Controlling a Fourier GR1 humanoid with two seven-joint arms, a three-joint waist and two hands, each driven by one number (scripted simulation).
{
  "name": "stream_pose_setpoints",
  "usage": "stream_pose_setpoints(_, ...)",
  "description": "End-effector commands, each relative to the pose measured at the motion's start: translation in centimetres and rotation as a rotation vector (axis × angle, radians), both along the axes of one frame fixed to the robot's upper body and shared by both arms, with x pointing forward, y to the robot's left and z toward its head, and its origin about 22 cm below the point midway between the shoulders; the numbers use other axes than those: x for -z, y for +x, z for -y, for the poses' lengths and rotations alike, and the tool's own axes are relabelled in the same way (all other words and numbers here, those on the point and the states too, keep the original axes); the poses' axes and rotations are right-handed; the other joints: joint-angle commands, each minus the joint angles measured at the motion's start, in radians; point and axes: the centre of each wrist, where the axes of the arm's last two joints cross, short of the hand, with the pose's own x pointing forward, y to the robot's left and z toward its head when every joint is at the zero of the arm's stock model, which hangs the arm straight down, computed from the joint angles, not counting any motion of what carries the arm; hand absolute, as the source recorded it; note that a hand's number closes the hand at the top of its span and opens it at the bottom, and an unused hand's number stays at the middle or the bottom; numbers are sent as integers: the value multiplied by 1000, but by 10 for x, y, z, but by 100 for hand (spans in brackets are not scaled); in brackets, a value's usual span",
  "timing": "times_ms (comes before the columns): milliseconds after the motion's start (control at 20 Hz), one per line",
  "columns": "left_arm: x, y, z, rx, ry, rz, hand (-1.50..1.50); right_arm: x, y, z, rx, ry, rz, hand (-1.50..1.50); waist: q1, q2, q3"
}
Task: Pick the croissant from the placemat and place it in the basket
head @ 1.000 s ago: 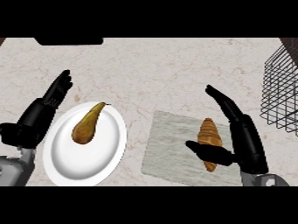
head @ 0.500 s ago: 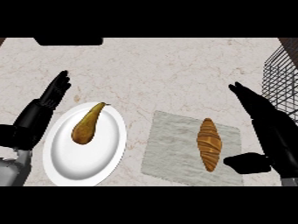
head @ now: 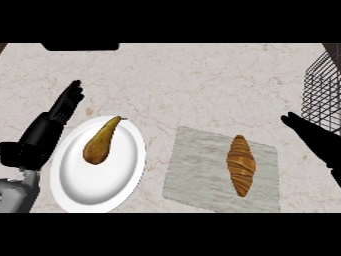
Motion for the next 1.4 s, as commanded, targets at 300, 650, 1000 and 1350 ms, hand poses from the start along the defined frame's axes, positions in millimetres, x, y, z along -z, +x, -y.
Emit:
stream_pose_setpoints(300,-2,-8,11,18,-18,5,0,-13,-23,8,100,-36,-42,-150,13,3,3)
stream_pose_setpoints(650,6,19,10,9,-13,7,0,34,5,4,120,67,-13,-150,11,8,3)
stream_pose_setpoints(1000,7,-8,11,13,-9,-2,0,97,24,11,118,38,21,-150,17,6,4)
stream_pose_setpoints(1350,-11,-3,3,22,-15,0,0,124,34,-3,118,24,31,-150,17,5,3)
